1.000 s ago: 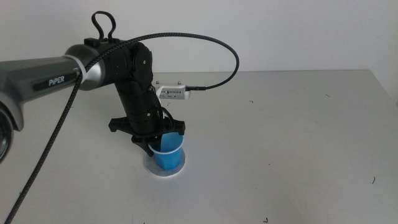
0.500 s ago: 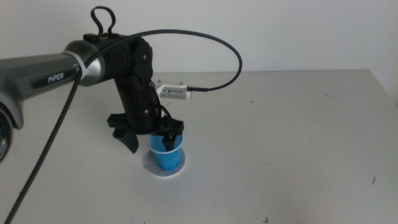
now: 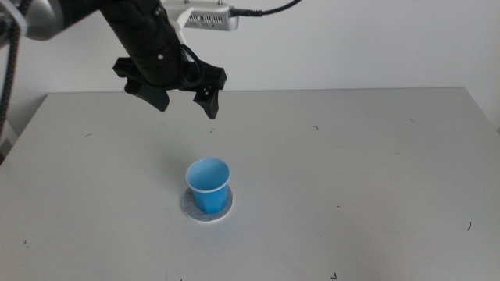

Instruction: Place an empty cup on a cup mat.

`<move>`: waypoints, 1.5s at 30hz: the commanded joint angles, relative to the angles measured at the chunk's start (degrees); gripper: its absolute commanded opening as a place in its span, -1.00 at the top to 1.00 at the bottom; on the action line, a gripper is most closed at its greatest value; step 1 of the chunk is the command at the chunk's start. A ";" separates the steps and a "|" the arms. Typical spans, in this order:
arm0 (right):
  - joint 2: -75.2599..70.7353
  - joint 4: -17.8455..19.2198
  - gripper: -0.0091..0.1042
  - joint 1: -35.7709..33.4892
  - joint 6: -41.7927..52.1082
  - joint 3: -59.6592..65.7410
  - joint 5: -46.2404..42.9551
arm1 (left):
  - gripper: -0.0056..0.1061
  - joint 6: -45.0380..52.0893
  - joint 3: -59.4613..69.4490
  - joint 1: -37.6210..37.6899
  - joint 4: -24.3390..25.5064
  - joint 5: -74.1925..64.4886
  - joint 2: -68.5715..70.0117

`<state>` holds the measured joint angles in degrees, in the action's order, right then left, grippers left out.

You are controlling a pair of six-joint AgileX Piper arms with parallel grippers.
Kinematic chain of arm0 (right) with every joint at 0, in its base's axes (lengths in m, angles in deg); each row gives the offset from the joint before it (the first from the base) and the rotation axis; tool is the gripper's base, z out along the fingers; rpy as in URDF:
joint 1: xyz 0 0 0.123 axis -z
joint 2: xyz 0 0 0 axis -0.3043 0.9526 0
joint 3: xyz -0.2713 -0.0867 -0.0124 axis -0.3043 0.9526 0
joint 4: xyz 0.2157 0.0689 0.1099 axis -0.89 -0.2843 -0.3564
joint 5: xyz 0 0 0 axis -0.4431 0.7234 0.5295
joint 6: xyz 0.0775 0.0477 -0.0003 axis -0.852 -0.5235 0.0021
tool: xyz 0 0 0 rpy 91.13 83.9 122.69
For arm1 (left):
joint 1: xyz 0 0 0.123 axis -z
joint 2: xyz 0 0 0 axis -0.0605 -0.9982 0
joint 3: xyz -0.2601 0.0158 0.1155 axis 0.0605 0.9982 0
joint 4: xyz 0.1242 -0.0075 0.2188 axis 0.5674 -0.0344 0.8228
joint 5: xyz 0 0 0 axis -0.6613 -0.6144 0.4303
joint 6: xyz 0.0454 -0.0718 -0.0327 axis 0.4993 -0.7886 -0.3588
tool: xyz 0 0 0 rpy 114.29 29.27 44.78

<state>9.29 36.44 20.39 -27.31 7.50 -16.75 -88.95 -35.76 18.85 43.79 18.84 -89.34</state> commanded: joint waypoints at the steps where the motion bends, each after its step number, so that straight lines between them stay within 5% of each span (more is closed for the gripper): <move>1: -1.10 0.52 -0.82 -0.11 0.49 -0.66 -4.46 | -0.98 1.66 -2.15 -0.07 1.54 -4.83 6.51; 9: -1.10 0.52 -0.82 -0.11 0.49 -0.66 -4.46 | -0.98 1.05 1.18 -0.05 10.09 -4.83 18.41; 18: -1.10 0.52 -0.82 -0.11 0.49 -0.66 -4.46 | -0.98 -6.56 24.00 -0.81 21.60 7.23 39.18; 30: -1.10 0.52 -0.82 -0.11 0.49 -0.66 -4.46 | -0.98 -7.38 59.58 -18.56 14.69 38.56 67.46; 40: -1.10 0.52 -0.82 -0.11 0.49 -0.66 -4.46 | -0.98 -7.38 87.65 -20.81 17.18 66.17 85.97; 45: -1.10 0.52 -0.82 -0.11 0.49 -0.66 -4.46 | -0.98 -7.57 97.53 -20.81 14.61 74.54 92.91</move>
<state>9.29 36.44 20.39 -27.31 7.50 -16.75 -95.68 61.07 -2.03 59.68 85.92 2.31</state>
